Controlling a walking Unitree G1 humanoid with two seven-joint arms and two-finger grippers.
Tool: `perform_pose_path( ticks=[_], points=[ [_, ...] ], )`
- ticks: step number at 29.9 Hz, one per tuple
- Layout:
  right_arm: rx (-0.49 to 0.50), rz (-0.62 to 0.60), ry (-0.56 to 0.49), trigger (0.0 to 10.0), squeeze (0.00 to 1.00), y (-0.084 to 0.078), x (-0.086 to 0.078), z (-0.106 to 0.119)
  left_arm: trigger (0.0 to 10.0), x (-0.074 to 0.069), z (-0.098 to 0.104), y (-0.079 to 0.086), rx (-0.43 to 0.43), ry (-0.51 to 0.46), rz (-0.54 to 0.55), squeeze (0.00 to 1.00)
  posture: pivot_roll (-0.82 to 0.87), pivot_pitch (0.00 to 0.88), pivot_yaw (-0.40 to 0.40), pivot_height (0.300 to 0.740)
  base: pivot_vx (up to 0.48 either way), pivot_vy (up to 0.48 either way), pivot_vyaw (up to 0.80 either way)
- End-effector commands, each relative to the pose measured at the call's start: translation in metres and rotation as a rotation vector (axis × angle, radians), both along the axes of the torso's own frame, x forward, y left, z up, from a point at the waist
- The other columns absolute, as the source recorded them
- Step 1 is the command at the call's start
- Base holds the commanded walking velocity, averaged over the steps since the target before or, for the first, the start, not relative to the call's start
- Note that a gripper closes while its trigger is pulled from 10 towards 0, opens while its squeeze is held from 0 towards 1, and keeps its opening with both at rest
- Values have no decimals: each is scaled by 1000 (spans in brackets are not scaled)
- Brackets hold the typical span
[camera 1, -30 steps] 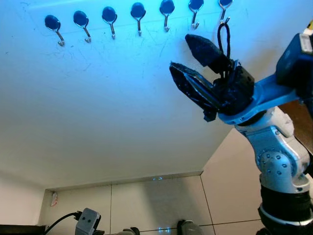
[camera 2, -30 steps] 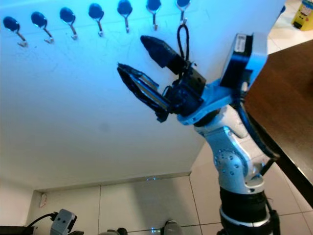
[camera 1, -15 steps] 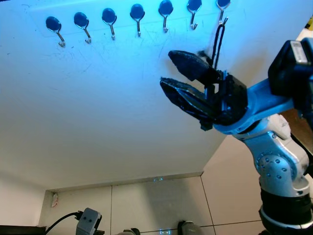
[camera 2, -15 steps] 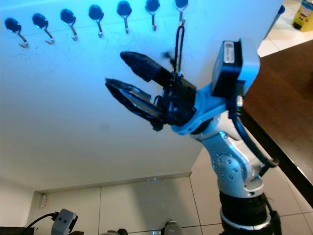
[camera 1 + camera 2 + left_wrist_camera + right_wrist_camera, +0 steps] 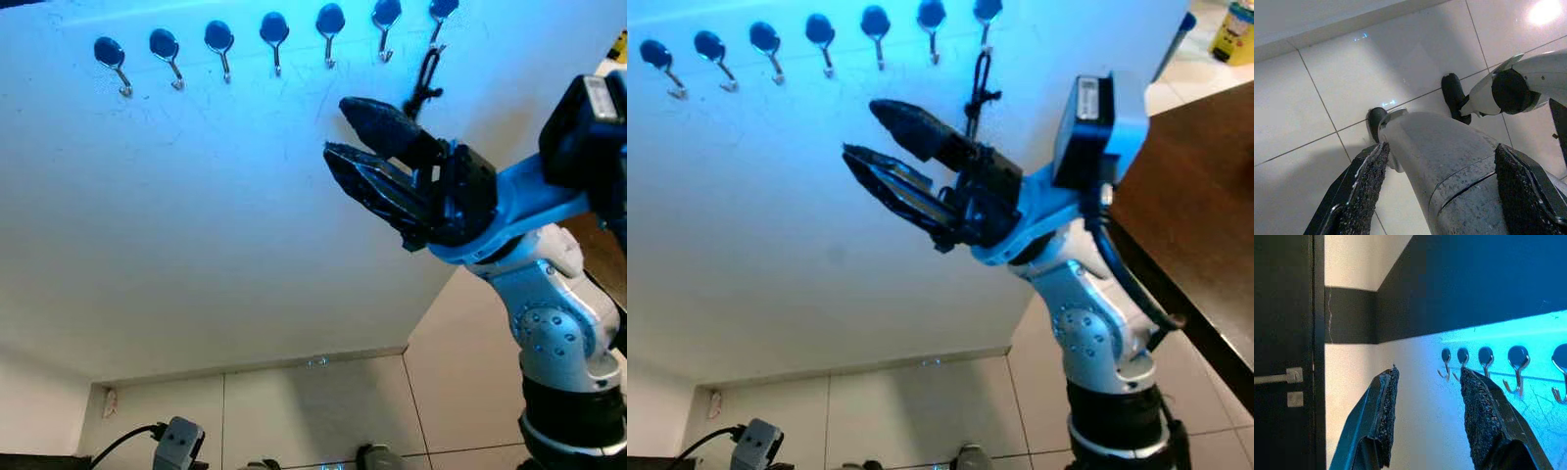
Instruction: Hang keys on a hook
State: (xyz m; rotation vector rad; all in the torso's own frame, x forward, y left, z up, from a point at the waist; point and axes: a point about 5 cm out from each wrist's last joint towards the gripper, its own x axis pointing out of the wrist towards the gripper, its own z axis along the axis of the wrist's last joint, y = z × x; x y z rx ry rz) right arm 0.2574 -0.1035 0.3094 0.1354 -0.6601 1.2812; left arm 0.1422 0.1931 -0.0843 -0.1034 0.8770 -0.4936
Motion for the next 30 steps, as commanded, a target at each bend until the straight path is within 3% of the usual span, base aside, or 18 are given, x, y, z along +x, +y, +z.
perform_pose_path(
  ticks=[1, 3, 4, 7, 11, 14, 17, 18, 19, 21, 23, 25, 30],
  points=[
    [-38, -31, 25, 10000, 0, 1, 4, -8, 10000, -47, -18, 2, 35, 217, -27, 0, -19, 110, 131, 740, 0, 0, 0],
    [-138, -75, 91, 10000, 0, 4, 10, -33, 10000, -47, -19, 2, 42, 220, -24, 0, -19, 102, 123, 740, 0, 0, 0],
    [-138, -75, 91, 10000, 0, 4, 10, -33, 10000, -47, -19, 2, 42, 220, -24, 0, -19, 102, 123, 740, 0, 0, 0],
    [-266, -16, 197, 10000, 0, 11, 5, -70, 10000, -46, -20, 1, 59, 228, -11, 0, -27, 89, 112, 740, 0, 0, 0],
    [-305, 3, 231, 10000, 0, 11, 3, -80, 10000, -46, -20, 0, 66, 232, -7, 0, -30, 84, 107, 740, 0, 0, 0],
    [-491, -5, 426, 10000, 0, 9, 2, -139, 10000, -48, -22, -2, 91, 250, 11, 0, -36, 63, 81, 740, 0, 0, 0],
    [-532, -7, 471, 10000, 0, 7, 0, -153, 10000, -49, -23, -2, 97, 254, 14, 0, -36, 63, 81, 740, 0, 0, 0],
    [-606, -55, 594, 10000, 0, -1, 1, -188, 10000, -52, -24, -2, 117, 267, 28, 0, -37, 49, 66, 740, 0, 0, 0],
    [-606, -55, 594, 10000, 0, -1, 1, -188, 10000, -52, -24, -2, 117, 267, 28, 0, -37, 49, 66, 740, 0, 0, 0],
    [-670, -117, 702, 10000, 0, -13, -1, -221, 10000, -55, -25, -1, 133, 277, 45, 0, -36, 41, 59, 740, 0, 0, 0],
    [-670, -117, 702, 10000, 0, -13, -1, -221, 10000, -55, -25, -1, 133, 277, 45, 0, -36, 41, 59, 740, 0, 0, 0],
    [-732, -235, 865, 10000, 0, -37, -7, -264, 10000, -57, -27, -2, 154, 289, 64, 0, -42, 22, 42, 740, 0, 0, 0],
    [-758, -333, 1002, 10000, 0, -58, -16, -295, 10000, -57, -28, -3, 174, 294, 78, 0, -45, 6, 28, 740, 0, 0, 0]
  ],
)
